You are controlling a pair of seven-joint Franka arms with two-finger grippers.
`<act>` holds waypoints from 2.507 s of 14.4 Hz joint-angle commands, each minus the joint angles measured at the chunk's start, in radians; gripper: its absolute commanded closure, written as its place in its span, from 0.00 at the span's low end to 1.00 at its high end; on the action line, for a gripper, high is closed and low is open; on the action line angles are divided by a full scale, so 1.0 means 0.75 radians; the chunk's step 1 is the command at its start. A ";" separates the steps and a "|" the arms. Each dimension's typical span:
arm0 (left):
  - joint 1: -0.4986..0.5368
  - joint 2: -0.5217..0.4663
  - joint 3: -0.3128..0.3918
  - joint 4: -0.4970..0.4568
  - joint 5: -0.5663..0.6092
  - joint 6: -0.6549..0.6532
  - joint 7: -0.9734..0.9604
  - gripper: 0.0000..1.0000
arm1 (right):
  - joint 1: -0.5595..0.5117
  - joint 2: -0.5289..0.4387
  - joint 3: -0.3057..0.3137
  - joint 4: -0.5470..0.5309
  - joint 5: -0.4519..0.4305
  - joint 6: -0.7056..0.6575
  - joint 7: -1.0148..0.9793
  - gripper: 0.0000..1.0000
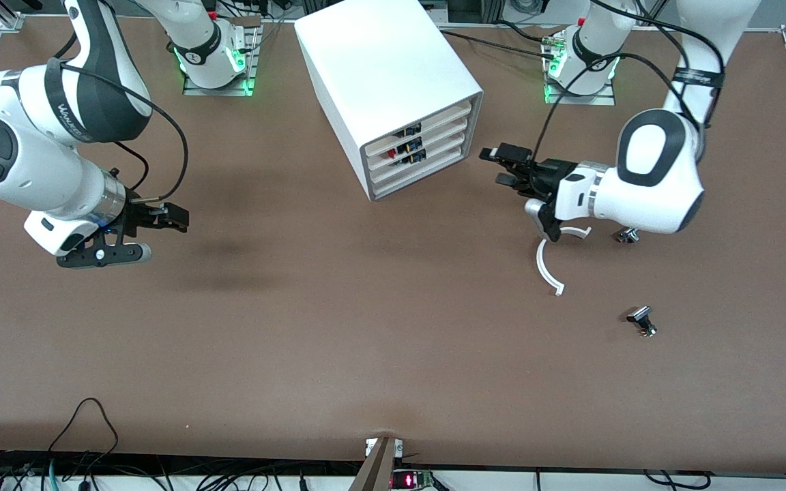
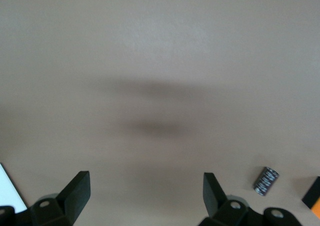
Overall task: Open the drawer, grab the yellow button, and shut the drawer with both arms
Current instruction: 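Grasp the lowest drawer's front edge with the left gripper, then pull the drawer open with the left gripper while the right gripper approaches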
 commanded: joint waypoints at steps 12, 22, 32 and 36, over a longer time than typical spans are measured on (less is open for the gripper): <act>0.035 -0.089 -0.337 -0.333 -0.152 0.248 0.254 0.35 | 0.222 0.197 0.001 0.246 0.055 0.049 0.697 0.00; 0.031 -0.068 -0.337 -0.378 -0.224 0.244 0.381 1.00 | 0.372 0.343 0.001 0.553 0.120 0.001 1.272 0.00; 0.286 0.312 -0.316 0.043 0.075 0.238 0.361 1.00 | 0.474 0.396 0.021 0.700 0.165 -0.048 1.702 0.00; 0.309 0.380 -0.312 0.141 0.142 0.234 0.377 0.12 | 0.525 0.402 0.021 0.721 0.167 -0.044 1.800 0.00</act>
